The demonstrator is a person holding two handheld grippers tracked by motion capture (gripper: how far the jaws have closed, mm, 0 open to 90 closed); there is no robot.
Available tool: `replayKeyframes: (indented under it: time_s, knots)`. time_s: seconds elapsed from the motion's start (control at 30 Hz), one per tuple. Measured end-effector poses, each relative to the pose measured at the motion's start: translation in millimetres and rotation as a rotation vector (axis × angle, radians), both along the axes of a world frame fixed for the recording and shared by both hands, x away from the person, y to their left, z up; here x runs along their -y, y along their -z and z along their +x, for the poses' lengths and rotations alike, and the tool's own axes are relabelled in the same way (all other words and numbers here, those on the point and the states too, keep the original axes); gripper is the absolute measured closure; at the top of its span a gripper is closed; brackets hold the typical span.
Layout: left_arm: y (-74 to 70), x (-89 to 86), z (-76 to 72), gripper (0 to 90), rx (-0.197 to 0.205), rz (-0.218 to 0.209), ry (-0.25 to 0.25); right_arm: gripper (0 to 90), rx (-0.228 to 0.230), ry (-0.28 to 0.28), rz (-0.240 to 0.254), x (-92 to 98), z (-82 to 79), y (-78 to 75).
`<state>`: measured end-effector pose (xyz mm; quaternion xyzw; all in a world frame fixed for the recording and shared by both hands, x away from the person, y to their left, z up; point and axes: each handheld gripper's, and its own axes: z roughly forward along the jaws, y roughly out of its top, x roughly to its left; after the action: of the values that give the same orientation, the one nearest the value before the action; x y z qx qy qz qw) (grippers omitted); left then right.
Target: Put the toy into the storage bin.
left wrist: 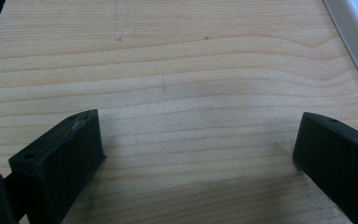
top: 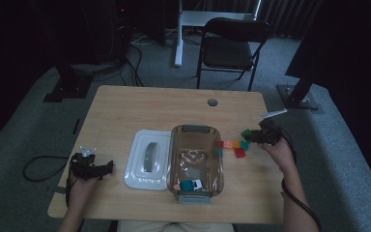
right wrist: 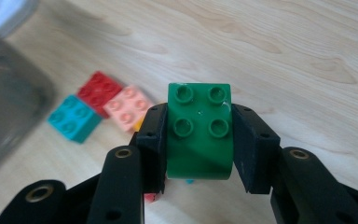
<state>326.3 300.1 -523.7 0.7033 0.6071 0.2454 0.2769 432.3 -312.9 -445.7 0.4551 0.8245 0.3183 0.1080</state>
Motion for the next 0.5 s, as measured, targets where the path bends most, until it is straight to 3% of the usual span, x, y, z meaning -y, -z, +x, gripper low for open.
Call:
replayKeyframes:
  time_s: [0.2,0.5]
  knots:
    - [0.0,0.0,0.0,2.0,0.000,0.000,0.000,58.7,0.014,-0.062,0.004,-6.4,-19.5,-11.6]
    - [0.0,0.0,0.0,2.0,0.000,0.000,0.000,58.7,0.072,-0.177,0.044,-20.0,-59.5,-40.0]
